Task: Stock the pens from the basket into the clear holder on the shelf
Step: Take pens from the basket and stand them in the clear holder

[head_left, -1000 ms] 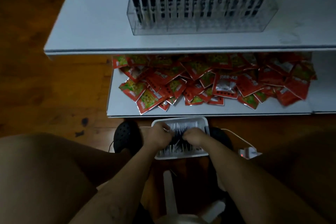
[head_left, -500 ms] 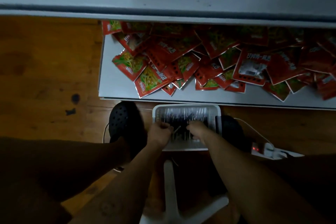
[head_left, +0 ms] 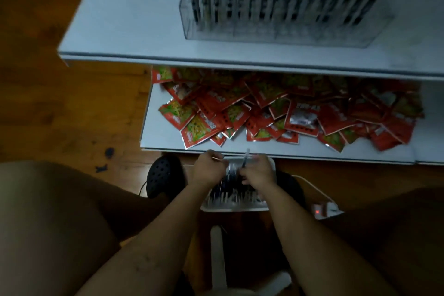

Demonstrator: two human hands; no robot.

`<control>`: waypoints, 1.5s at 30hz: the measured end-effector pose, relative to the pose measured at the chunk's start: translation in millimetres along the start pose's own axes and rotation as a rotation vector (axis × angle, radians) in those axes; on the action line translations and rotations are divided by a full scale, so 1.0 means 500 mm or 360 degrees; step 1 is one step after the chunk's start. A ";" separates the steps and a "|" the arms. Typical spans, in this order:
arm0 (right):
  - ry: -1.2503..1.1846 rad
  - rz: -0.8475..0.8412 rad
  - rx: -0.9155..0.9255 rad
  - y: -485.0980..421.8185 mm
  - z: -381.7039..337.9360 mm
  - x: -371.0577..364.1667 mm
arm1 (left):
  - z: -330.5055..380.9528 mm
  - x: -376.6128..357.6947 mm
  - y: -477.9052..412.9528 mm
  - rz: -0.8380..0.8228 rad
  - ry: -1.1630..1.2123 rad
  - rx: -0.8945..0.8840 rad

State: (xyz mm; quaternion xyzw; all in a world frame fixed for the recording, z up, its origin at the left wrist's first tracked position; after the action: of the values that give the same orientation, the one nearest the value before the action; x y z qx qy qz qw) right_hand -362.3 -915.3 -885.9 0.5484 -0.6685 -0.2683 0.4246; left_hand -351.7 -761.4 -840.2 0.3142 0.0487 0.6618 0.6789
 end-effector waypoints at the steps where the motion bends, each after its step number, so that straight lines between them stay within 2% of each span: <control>1: 0.0014 -0.0050 0.0109 0.022 -0.023 0.005 | 0.024 0.009 0.005 -0.0009 -0.0014 -0.0057; 6: 0.0207 -0.0010 0.0782 0.159 -0.157 0.041 | 0.180 0.080 0.061 0.0032 -0.0143 -0.0453; 12: 0.0087 0.0136 0.1308 0.316 -0.262 0.077 | 0.321 0.179 0.131 0.0211 -0.0352 -0.0734; 23: -0.0225 0.0595 0.1965 0.518 -0.520 0.154 | 0.438 0.292 0.143 0.0468 0.0000 -0.0936; 31: -0.0074 0.0601 0.2057 0.475 -0.656 0.124 | 0.485 0.325 0.034 0.0619 -0.0060 -0.0873; 36: 0.0027 0.0662 0.2084 0.428 -0.656 0.110 | 0.504 0.320 -0.030 0.0506 -0.0149 -0.0811; 41: 0.0340 0.0859 0.2200 0.392 -0.618 0.095 | 0.509 0.312 -0.064 0.0442 -0.0165 -0.0745; 45: 0.0549 0.0695 0.2032 0.392 -0.613 0.098 | 0.513 0.313 -0.065 0.0455 -0.0201 -0.0762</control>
State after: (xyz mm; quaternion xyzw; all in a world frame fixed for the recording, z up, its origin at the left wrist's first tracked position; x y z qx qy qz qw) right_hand -199.0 -880.0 -559.1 0.5787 -0.7134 0.3598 0.1634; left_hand -181.2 -706.5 -596.6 0.1893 -0.1962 0.7225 0.6353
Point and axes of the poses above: each hand's wrist, its own y-axis away from the middle knuckle, its own x-axis out of the back of the hand, z = x × y, the point moved 4 cm from there along -y, towards the middle knuckle, and after that the axes turned 12 degrees about -x, right-handed, at the moved point
